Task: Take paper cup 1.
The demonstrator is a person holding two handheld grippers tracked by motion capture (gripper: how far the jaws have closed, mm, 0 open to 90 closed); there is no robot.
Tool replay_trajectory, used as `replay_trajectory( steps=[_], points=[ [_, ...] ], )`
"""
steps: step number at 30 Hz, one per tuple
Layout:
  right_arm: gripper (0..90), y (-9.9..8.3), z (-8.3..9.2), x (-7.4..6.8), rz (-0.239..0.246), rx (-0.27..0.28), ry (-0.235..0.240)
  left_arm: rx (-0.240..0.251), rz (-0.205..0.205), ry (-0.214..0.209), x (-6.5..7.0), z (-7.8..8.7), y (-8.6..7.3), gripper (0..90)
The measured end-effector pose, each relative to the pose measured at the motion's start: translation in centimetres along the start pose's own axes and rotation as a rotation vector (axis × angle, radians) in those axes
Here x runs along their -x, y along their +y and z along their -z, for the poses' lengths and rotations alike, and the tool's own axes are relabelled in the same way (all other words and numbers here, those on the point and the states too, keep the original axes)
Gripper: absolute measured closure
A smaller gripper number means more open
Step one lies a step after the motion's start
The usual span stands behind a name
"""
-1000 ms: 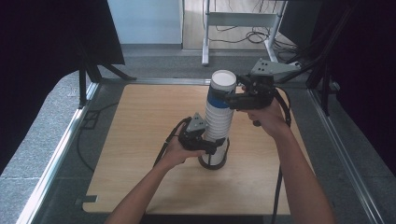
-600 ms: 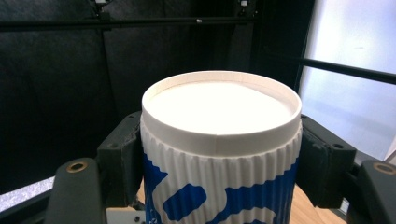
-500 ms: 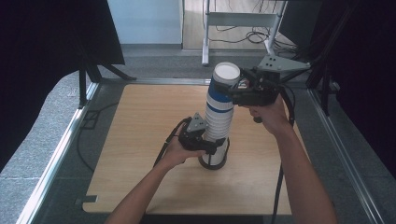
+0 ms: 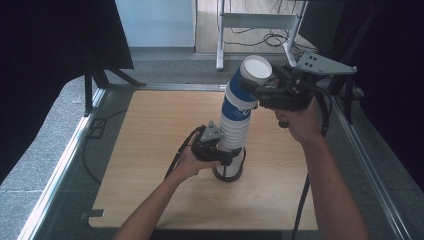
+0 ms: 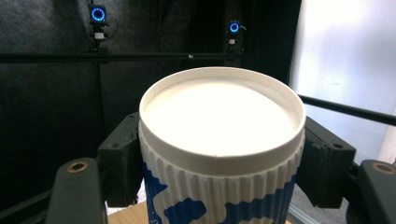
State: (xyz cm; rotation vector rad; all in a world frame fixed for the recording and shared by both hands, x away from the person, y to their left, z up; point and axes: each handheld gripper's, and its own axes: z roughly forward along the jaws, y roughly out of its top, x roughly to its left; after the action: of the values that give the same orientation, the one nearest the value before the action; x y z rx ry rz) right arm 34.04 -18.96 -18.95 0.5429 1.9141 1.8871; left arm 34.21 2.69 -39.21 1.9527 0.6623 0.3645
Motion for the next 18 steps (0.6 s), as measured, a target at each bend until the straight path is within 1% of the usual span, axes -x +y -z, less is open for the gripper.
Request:
replay_trajectory(
  steps=[2, 3, 4, 5, 6, 7, 8, 9, 13, 15, 16, 17, 18],
  points=[
    [27.9, 0.6, 0.6, -0.1, 0.005, 0.018, -0.004, -0.001, 0.0, 0.001, 0.0, 0.0, 0.0, 12.9],
    [27.9, 0.6, 0.6, -0.1, 0.005, 0.018, -0.004, -0.001, 0.0, 0.001, 0.0, 0.0, 0.0, 12.9],
    [27.9, 0.9, 1.1, -0.1, 0.008, 0.034, -0.003, -0.001, -0.001, 0.001, 0.0, 0.0, 0.0, 12.9],
    [27.9, 0.9, 1.1, -0.1, 0.008, 0.034, -0.003, -0.001, -0.001, 0.001, 0.0, 0.0, 0.0, 12.9],
    [27.9, 1.2, 1.7, -0.1, 0.013, 0.047, -0.006, -0.001, 0.0, 0.002, 0.0, 0.0, 0.0, 12.9],
    [27.9, 1.2, 1.7, -0.1, 0.013, 0.047, -0.006, -0.001, 0.0, 0.002, 0.0, 0.0, 0.0, 12.9],
    [28.0, 1.3, 2.3, 0.0, 0.015, 0.065, -0.012, 0.0, -0.001, 0.003, 0.0, 0.0, 0.0, 12.9],
    [28.0, 1.3, 2.3, 0.0, 0.015, 0.065, -0.012, 0.0, -0.001, 0.003, 0.0, 0.0, 0.0, 12.9],
    [28.1, 1.4, 3.6, 0.5, 0.011, 0.094, -0.014, 0.008, -0.003, 0.003, 0.0, 0.0, -0.1, 12.9],
    [28.1, 1.3, 4.2, 0.6, 0.014, 0.094, -0.02, 0.009, -0.004, 0.002, 0.0, 0.0, -0.1, 12.9],
    [28.1, 1.2, 4.8, 0.8, 0.016, 0.09, -0.025, 0.009, -0.005, 0.002, 0.0, 0.0, -0.1, 12.9],
    [28.1, 1.2, 4.8, 0.8, 0.016, 0.09, -0.025, 0.009, -0.005, 0.002, 0.0, 0.0, -0.1, 12.9],
    [28.1, 1.0, 5.4, 1.0, 0.012, 0.092, -0.032, 0.011, -0.001, 0.002, 0.0, -0.1, -0.1, 12.9]
  ],
)
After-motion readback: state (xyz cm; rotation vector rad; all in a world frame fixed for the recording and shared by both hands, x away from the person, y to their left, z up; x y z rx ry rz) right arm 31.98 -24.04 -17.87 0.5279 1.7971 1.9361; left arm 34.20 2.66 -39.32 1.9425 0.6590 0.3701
